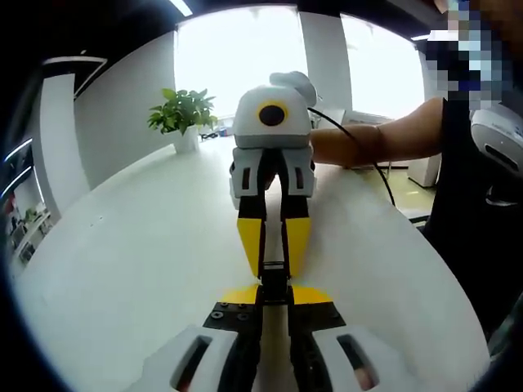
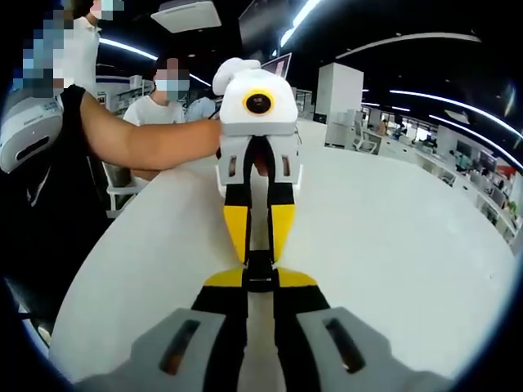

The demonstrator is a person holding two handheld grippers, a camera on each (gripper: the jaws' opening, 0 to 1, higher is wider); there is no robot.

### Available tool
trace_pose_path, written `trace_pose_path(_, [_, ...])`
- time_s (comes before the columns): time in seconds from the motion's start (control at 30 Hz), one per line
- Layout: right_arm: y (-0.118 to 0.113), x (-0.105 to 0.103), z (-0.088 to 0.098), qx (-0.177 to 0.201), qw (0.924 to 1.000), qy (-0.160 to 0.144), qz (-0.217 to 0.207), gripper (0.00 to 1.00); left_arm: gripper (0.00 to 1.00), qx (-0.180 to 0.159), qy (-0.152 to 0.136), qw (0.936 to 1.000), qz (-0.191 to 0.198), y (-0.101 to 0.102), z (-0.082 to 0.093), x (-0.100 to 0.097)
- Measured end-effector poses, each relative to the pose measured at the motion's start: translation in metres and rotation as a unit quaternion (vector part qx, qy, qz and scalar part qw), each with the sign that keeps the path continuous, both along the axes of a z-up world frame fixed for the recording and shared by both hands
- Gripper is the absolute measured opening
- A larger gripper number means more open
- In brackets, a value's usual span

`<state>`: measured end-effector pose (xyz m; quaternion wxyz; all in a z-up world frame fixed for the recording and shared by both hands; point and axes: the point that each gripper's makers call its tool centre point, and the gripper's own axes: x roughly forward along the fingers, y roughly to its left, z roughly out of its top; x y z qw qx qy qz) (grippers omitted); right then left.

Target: Snap the two parts of the plastic buckle together until the buckle closes and remains connected.

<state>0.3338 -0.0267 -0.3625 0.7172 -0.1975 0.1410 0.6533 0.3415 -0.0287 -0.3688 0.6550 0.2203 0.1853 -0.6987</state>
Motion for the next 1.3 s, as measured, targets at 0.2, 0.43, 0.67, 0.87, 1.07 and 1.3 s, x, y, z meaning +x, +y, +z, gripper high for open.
trace_pose_path(0.2, [-0.002,0.009,-0.002,0.001,1.0,0.002,-0.003,0.09,0.08,0.001,0.002,1.0,0.001,-0.003,-0.002,0.009])
trace_pose_path(0.43, [-0.003,0.018,-0.004,-0.001,1.0,0.004,-0.004,0.09,0.08,0.003,0.005,1.0,0.002,-0.004,-0.004,0.018])
trace_pose_path(0.67, [-0.004,0.023,-0.002,-0.002,1.0,0.004,-0.003,0.09,0.09,0.002,0.005,1.0,0.003,-0.005,-0.003,0.026])
trace_pose_path(0.87, [-0.005,0.032,-0.003,-0.001,1.0,0.006,-0.004,0.09,0.09,0.001,0.006,1.0,0.005,-0.006,-0.003,0.034])
trace_pose_path(1.07, [-0.007,0.048,-0.001,0.006,0.9999,0.01,-0.007,0.09,0.09,-0.003,0.008,0.9999,0.008,-0.006,0.0,0.047])
trace_pose_path(1.3, [-0.007,0.053,-0.003,0.0,0.9999,0.009,-0.005,0.09,0.09,0.0,0.01,0.9999,0.009,-0.007,-0.002,0.054])
